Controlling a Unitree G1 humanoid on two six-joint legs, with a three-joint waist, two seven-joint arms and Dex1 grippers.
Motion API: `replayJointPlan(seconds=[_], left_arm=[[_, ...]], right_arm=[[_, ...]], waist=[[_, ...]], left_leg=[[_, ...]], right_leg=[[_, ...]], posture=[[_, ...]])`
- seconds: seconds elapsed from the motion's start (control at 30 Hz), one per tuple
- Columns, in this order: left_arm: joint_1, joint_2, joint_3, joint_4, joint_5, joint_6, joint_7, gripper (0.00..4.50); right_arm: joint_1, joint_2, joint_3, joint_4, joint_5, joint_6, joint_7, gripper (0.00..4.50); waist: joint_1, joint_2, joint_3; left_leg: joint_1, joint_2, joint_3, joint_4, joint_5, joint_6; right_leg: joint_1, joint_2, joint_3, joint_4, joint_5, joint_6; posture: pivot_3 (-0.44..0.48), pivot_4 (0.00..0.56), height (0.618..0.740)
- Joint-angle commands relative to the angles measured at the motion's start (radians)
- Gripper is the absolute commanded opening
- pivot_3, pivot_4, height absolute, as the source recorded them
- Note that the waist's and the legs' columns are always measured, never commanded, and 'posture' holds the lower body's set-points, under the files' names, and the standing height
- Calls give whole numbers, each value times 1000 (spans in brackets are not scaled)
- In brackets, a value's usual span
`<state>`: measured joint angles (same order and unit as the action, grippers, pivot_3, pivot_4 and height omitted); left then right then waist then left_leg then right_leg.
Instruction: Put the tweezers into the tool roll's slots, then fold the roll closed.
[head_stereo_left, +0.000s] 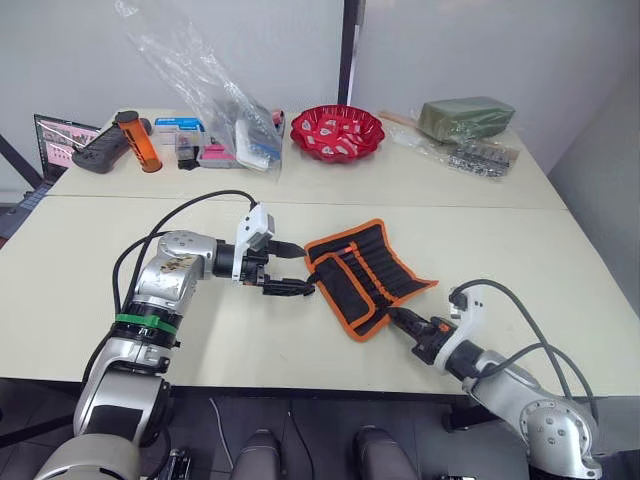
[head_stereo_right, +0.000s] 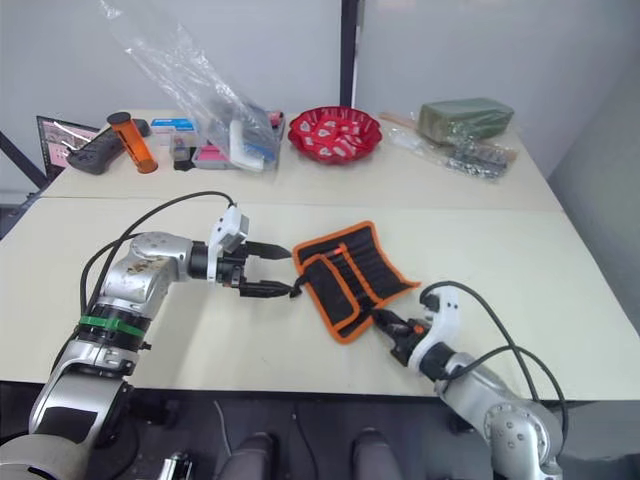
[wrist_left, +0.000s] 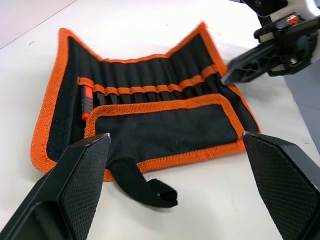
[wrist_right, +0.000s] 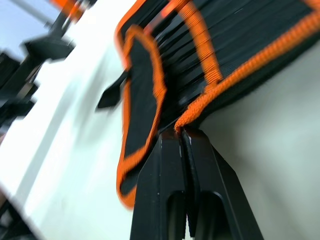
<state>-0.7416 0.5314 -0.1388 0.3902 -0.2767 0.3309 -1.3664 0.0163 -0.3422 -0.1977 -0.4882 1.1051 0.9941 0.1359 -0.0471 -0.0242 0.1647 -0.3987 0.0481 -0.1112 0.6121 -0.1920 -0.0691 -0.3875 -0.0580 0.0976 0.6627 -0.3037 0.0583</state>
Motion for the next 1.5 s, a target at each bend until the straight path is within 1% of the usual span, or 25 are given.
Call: replayJointPlan(seconds=[0.03, 0.17, 0.27, 0.4, 0.47, 0.6, 0.73, 0.9, 1.0, 1.07, 1.17, 1.23, 1.27, 1.33, 1.5], left_arm=[[2, 31, 23, -22, -6, -8, -2, 4500], [13, 55, 27, -36, -13, -2, -6, 4500], [17, 65, 27, -40, -14, 2, -3, 4500], [21, 71, 23, -48, -16, 11, -4, 4500], [24, 74, 22, -52, -17, 15, -7, 4500], [32, 82, 23, -63, -18, 22, -12, 4500], [32, 81, 16, -64, -18, 23, -22, 4500], [6, 55, 1, -40, -9, 15, -32, 4500], [-6, 37, -6, -32, -7, 11, -35, 4500], [-9, 20, -14, -34, -10, 11, -37, 4500], [-14, -1, -21, -35, -12, 11, -39, 4500], [-19, -11, -23, -33, -12, 8, -39, 4500], [-22, -15, -23, -30, -11, 5, -37, 4500], [-25, -24, -19, -27, -12, 2, -31, 4500], [-21, -30, -20, -31, -14, 3, -31, 4500]], right_arm=[[-29, -60, 32, -19, 94, 77, 66, 21], [-60, -183, 33, -19, 163, 150, 154, 21], [-91, -294, 23, 15, 152, 178, 234, 21], [-154, -422, 19, 149, 17, 143, 310, 21], [-191, -468, 15, 217, -50, 116, 337, 21], [-240, -504, 1, 299, -134, 80, 379, 21], [-283, -481, 23, 353, -206, 41, 404, 21], [-329, -433, 38, 399, -300, -1, 395, 21], [-344, -379, -33, 406, -295, -5, 353, 21], [-320, -369, -65, 373, -290, 3, 346, 588], [-274, -349, -112, 321, -276, 16, 321, 1558], [-217, -295, -191, 280, -230, 36, 268, 2283], [-181, -259, -231, 254, -203, 42, 239, 2562], [-113, -186, -289, 194, -157, 46, 184, 2562], [-45, -44, -352, 88, -9, 44, 66, 2562]], waist=[[-1, 0, 0], [1, 0, 0], [2, 0, 0], [4, -1, 1], [4, -1, 1], [4, -1, 1], [2, -1, 1], [2, -1, 1], [3, -1, 1], [6, 0, 1], [7, 0, 1], [6, 0, 1], [7, 0, 1], [6, 0, 1], [-6, 1, 2]], left_leg=[[0, 0, 0, 0, 0, 0], [0, 0, 0, 0, 0, 0], [0, 0, 0, 0, 0, 0], [-1, 0, 0, 1, 0, 0], [-1, 0, 0, 1, 0, 0], [-1, 0, 0, 1, 0, 0], [-1, 0, 0, 1, 0, 0], [-1, 0, 0, 1, 0, 0], [-1, 0, 0, 1, 0, 0], [-1, 0, 0, 2, 0, 0], [-2, 0, 0, 2, 0, 0], [-1, 0, 0, 2, 0, 0], [-1, 0, 0, 1, 0, 0], [-1, 0, 0, 1, 0, 0], [0, 0, 0, 1, 0, 0]], right_leg=[[0, 0, 0, 0, 0, 0], [0, 0, 0, 0, 0, 0], [0, 0, 0, 0, 0, 0], [0, 0, 0, -1, 0, 0], [0, 0, 0, -1, 0, 0], [0, 0, 0, -1, 0, 0], [0, 0, 0, -1, 0, 0], [0, 0, 0, 0, 0, 0], [0, 0, 0, -1, 0, 0], [0, 0, 0, -1, 0, 0], [0, 0, 0, -1, 0, 0], [0, 0, 0, -1, 0, 0], [0, 0, 0, -1, 0, 0], [0, 0, 0, 0, 0, 0], [0, 0, 1, 1, 0, 0]], posture=[[0, 150, 735], [0, 150, 735], [0, 150, 735], [0, 150, 735], [0, 150, 735], [0, 150, 735], [0, 150, 735], [0, 150, 735], [0, 150, 735], [0, 150, 735], [0, 150, 735], [0, 150, 735], [0, 150, 735], [0, 150, 735], [0, 150, 735]])
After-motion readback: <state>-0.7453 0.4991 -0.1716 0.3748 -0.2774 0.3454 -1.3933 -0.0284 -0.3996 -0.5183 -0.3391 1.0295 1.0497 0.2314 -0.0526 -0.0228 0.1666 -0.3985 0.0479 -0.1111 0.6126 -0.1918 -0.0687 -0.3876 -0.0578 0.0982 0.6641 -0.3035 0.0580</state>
